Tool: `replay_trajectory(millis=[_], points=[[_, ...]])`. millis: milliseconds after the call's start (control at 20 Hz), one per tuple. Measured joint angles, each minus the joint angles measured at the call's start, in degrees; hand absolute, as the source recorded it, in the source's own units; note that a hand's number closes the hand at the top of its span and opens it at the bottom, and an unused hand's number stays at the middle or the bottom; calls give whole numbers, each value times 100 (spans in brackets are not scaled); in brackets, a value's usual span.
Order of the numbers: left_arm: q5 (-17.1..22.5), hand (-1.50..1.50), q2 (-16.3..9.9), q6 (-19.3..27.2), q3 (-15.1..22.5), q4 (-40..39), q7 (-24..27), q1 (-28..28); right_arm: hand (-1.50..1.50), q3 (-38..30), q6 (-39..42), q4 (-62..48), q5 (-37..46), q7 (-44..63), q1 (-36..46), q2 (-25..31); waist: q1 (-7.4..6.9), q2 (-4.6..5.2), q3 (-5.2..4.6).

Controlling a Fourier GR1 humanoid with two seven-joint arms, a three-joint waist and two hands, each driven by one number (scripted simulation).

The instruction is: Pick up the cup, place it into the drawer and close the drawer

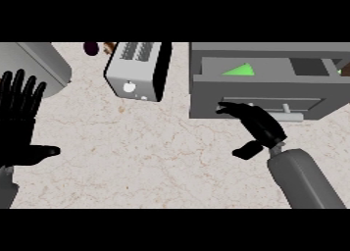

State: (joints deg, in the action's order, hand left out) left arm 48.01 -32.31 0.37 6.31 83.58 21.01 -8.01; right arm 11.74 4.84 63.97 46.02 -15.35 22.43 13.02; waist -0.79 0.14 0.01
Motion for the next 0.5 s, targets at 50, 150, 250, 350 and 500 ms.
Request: replay_trajectory(millis=[50, 150, 250, 350, 500], points=[[-16, -150, 6, -75, -27, 33, 5, 80, -150, -66, -80, -347, 27, -122, 166, -29, -11, 2, 1], [-80, -150, 82, -91, -92, 119, -38, 165, -150, -212, -240, -910, 76, -314, 480, -97, -16, -11, -6], [-111, -150, 113, -209, -176, 14, -59, 113, -150, -377, -344, -1505, 81, -522, 860, -133, -28, -14, -11], [-119, -150, 140, -306, -267, -28, -102, 98, -150, -539, -382, -2019, 46, -751, 1191, -141, -36, -17, -14], [-123, -150, 136, -499, -376, -51, -96, 184, -150, -812, -408, -2815, -35, -961, 1730, -145, -70, 6, -11]])
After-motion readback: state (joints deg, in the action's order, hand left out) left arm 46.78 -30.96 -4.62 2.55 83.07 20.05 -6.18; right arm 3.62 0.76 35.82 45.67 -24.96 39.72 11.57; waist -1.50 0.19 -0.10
